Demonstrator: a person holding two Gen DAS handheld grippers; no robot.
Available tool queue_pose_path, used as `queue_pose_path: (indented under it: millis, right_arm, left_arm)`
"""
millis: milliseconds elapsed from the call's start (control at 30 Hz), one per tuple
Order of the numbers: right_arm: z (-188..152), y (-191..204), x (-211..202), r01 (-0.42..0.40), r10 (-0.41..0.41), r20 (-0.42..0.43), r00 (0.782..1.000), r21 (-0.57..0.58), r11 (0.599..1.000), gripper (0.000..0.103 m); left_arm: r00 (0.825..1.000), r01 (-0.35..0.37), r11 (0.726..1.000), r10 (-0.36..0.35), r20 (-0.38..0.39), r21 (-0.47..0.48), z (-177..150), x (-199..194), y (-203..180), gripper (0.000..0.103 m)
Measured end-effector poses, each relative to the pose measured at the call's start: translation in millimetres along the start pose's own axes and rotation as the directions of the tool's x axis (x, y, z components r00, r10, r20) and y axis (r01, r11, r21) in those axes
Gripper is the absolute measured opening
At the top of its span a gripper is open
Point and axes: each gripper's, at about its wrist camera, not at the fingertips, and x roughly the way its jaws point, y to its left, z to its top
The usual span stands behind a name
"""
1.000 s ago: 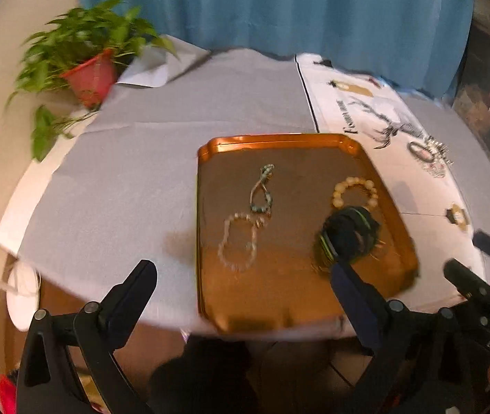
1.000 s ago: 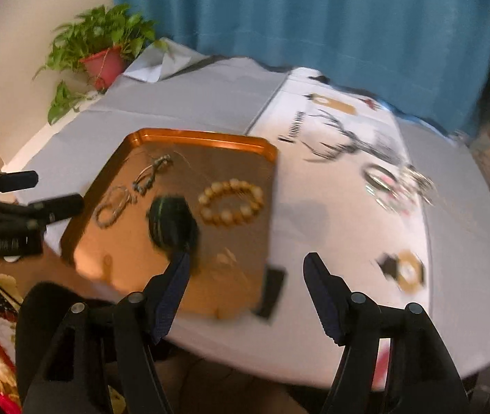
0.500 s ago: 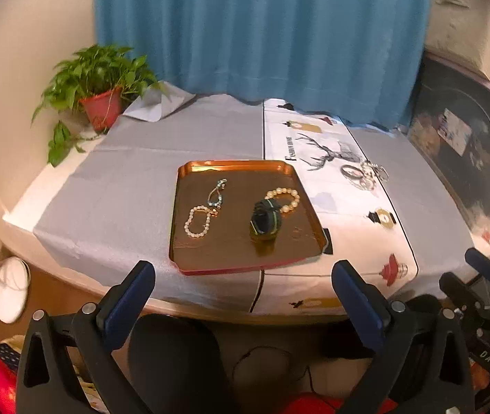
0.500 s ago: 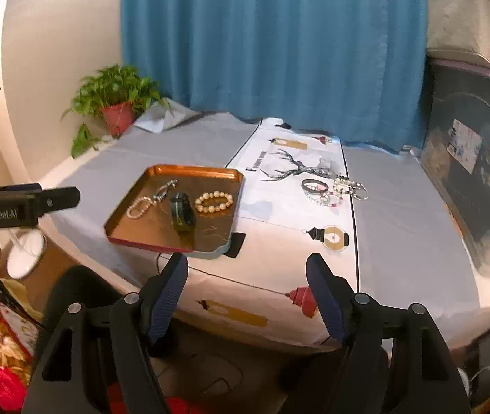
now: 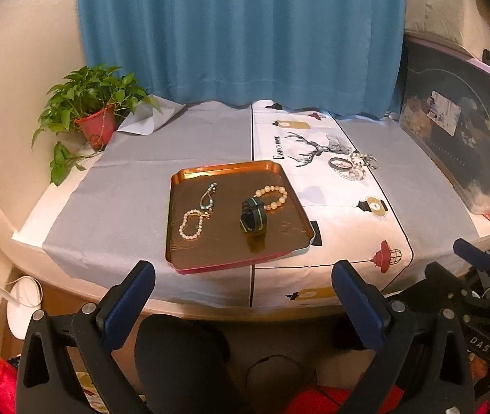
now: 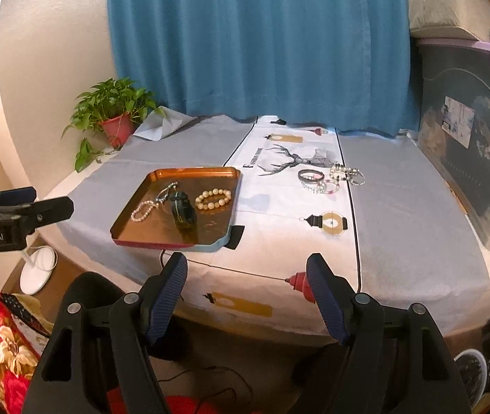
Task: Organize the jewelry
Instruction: 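Move both tools back over the jewelry on the deer-print runner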
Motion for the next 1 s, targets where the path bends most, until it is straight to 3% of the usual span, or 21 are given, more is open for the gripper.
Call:
queue_pose_path:
  millis: [333,533,767,1000]
  right_arm:
    - [0.6,-8.5,8.5,0.01,-0.01,-0.001,1.0,0.022,1.0,0.072]
    - [-0.9,-24.0,17.1,0.03,-0.029,-0.013,0.999,0.047,0.998,0.072]
    - [-2.5,-70.1,34.8,0.097,-0.092,-0.055,0.994,0.106,0.99,0.072]
    - [7.7,-126.9,60.0,0.193,-0.185,-0.077,0.98,0.111,0.975,0.072]
  left_arm:
    - [1.0,-0.003,1.0,0.003,-0.016,0.021,11.0,10.3,-12.9,0.102]
    - [0.998,0.032,0.999,-0.031,-0.051,0.014,17.2,27.7,-20.9,0.102]
    - [0.993,0.074,0.997,-0.073,-0.095,0.008,38.9,61.0,-42.4,0.102]
    - [0.981,0.134,0.988,-0.122,-0.153,0.073,75.4,115.5,-83.7,0.102]
